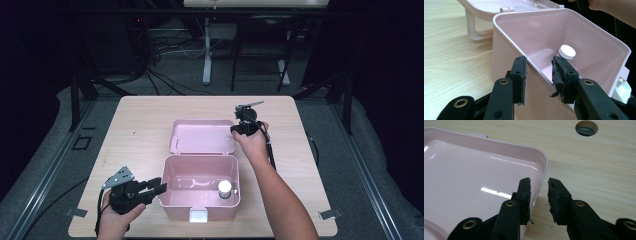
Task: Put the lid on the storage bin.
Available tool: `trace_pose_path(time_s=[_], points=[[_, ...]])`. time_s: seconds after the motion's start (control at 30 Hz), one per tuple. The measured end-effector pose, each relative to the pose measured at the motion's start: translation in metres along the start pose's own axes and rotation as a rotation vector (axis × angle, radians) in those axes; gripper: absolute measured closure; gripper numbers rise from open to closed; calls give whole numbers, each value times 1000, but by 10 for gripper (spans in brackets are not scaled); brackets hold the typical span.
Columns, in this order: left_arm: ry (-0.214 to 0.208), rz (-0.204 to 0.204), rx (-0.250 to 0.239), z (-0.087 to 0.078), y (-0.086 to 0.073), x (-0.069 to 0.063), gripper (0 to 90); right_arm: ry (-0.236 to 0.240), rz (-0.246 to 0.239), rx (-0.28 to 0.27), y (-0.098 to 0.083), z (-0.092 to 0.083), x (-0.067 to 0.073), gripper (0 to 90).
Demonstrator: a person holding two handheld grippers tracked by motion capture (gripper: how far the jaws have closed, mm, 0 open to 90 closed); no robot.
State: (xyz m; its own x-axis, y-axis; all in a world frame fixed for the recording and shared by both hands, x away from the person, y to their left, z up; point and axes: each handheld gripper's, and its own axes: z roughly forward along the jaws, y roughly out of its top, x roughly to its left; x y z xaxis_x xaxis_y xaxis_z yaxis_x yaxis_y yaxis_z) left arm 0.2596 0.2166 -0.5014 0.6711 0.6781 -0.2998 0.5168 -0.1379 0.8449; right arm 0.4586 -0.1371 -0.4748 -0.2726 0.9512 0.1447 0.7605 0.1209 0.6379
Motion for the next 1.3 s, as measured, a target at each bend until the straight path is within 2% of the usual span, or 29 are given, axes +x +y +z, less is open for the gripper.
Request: trace_pose_path(time_s=[0.2,0.73,1.3], points=[[-1,0,0,0,0,0,636,-10,31,27,1,4,3,773],[-3,0,-3,0,0,1,636,-10,64,61,-1,10,4,800],[0,0,-3,1,0,1,632,-14,50,61,0,9,4,799]])
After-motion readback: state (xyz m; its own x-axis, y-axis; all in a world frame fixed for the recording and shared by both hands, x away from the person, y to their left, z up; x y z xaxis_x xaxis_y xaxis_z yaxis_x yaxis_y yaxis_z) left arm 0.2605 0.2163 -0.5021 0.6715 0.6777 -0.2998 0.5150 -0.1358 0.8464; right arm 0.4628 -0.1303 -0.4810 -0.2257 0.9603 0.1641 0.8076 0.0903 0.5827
